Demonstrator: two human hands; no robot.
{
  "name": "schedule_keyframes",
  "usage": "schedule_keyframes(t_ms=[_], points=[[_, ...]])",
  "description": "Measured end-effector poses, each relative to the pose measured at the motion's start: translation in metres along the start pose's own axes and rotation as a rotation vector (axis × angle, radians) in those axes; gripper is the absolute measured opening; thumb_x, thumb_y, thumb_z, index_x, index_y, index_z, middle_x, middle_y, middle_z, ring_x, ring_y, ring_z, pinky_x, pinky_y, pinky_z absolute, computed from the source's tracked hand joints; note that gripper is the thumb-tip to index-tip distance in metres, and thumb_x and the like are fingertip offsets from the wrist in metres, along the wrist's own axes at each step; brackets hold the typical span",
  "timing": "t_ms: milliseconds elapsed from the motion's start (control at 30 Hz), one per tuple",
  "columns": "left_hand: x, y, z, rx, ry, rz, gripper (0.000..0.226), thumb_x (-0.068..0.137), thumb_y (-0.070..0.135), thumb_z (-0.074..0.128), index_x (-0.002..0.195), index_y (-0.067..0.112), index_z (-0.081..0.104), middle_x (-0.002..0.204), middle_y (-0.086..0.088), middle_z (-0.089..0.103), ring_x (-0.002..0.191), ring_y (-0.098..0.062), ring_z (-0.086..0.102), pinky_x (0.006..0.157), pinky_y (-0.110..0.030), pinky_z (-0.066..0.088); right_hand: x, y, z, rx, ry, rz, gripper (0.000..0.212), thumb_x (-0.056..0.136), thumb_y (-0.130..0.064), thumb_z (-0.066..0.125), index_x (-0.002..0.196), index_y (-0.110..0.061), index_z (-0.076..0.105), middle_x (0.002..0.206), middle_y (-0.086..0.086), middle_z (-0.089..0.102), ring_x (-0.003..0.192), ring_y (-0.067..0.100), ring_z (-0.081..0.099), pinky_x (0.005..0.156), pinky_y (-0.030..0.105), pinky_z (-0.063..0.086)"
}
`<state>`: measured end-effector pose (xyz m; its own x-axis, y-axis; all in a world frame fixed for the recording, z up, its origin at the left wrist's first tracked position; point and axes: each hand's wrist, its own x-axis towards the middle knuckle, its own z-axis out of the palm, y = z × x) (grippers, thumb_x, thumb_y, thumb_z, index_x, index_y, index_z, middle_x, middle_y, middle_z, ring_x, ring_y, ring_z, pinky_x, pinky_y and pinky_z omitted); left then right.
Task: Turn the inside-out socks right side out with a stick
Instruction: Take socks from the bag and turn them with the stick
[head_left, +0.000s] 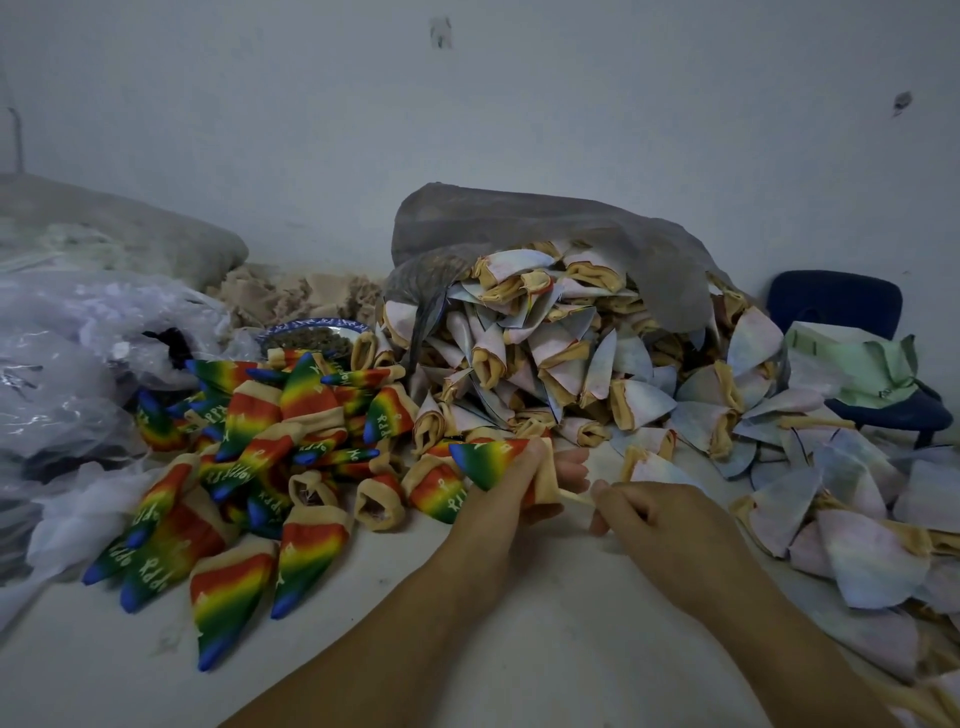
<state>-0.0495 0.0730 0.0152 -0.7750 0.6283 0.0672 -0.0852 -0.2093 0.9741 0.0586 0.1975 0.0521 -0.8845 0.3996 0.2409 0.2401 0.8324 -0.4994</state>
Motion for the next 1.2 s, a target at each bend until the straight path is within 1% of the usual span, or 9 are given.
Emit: schedule_keyframes(t_ms=[100,333,467,567,733,867,1000,1100,1200], points=[[-0.003,0.001,0.002,0.07,-0.082,-0.013,0.063,0.103,0.047,0.028,0.106,0.005,0.075,0.123,0.013,0.069,0.116,-0.003,0.061,0.093,-0.024,0.045,0.001,-0.003,0.004,-0.035,0.042,-0.026,0.043,0.093,-0.044,0.04,0.062,-0.024,0.062,0.058,-0.005,0.058,0.056,0.006,0.051,0.053,0.026,0.037],[-0.009,0.009,0.01,0.158,-0.123,-0.086,0.067,0.108,0.035,0.011,0.116,0.01,0.073,0.127,0.011,0.067,0.118,-0.006,0.06,0.117,-0.029,0.029,-0.001,-0.01,0.021,0.19,-0.031,0.054,0.045,0.095,-0.029,0.042,0.051,-0.027,0.051,0.05,-0.008,0.052,0.051,0.003,0.047,0.057,0.025,0.039],[-0.007,0.003,0.009,0.148,-0.043,-0.079,0.058,0.107,0.037,0.024,0.11,0.01,0.075,0.114,0.011,0.073,0.107,-0.004,0.066,0.105,-0.02,0.042,-0.001,-0.008,0.029,0.318,-0.049,0.093,0.047,0.095,-0.025,0.043,0.05,-0.021,0.053,0.058,-0.002,0.059,0.055,0.004,0.052,0.063,0.027,0.043],[-0.006,-0.001,0.005,0.15,-0.003,-0.039,0.055,0.094,0.063,0.037,0.112,0.025,0.073,0.101,0.014,0.075,0.095,-0.001,0.07,0.077,-0.009,0.049,0.005,-0.003,0.029,0.377,-0.037,0.146,0.048,0.095,-0.026,0.044,0.049,-0.017,0.056,0.053,-0.003,0.056,0.048,0.0,0.049,0.051,0.015,0.037],[0.002,0.0,0.002,0.085,0.07,0.057,0.073,0.07,0.084,0.034,0.111,0.033,0.067,0.093,0.012,0.075,0.083,-0.006,0.072,0.087,-0.029,0.052,0.014,0.013,0.017,0.536,-0.022,0.29,0.057,0.094,-0.037,0.038,0.044,-0.02,0.058,0.039,-0.008,0.034,0.033,0.005,0.031,0.037,0.017,0.026],[0.004,0.003,-0.002,-0.022,0.096,0.129,0.057,0.081,0.078,0.032,0.114,0.045,0.065,0.096,0.015,0.075,0.087,-0.001,0.068,0.077,-0.019,0.053,0.013,0.019,0.011,0.631,-0.037,0.278,0.06,0.097,-0.039,0.037,0.044,-0.018,0.057,0.039,-0.007,0.031,0.033,0.007,0.027,0.038,0.019,0.024],[0.003,0.004,-0.003,0.027,0.096,0.118,0.055,0.066,0.092,0.047,0.105,0.058,0.066,0.108,0.018,0.072,0.1,-0.002,0.068,0.083,-0.021,0.053,0.014,0.023,0.011,0.442,-0.015,0.257,0.057,0.096,-0.037,0.039,0.045,-0.019,0.057,0.043,-0.007,0.039,0.035,0.004,0.034,0.048,0.025,0.031],[0.001,0.007,-0.002,0.03,0.143,0.122,0.025,0.069,0.08,0.059,0.089,0.066,0.065,0.094,0.027,0.07,0.09,0.003,0.069,0.07,-0.014,0.053,0.012,0.024,0.012,0.348,0.027,0.202,0.053,0.097,-0.034,0.042,0.048,-0.018,0.056,0.052,-0.001,0.044,0.039,0.002,0.041,0.045,0.017,0.033],[0.005,0.009,-0.007,-0.055,0.193,0.065,0.013,0.071,0.06,0.061,0.081,0.06,0.07,0.087,0.023,0.072,0.084,0.0,0.07,0.076,-0.023,0.054,0.009,0.023,0.013,0.292,0.046,0.171,0.051,0.096,-0.043,0.041,0.056,-0.017,0.06,0.054,-0.004,0.048,0.045,-0.001,0.045,0.051,0.02,0.035]])
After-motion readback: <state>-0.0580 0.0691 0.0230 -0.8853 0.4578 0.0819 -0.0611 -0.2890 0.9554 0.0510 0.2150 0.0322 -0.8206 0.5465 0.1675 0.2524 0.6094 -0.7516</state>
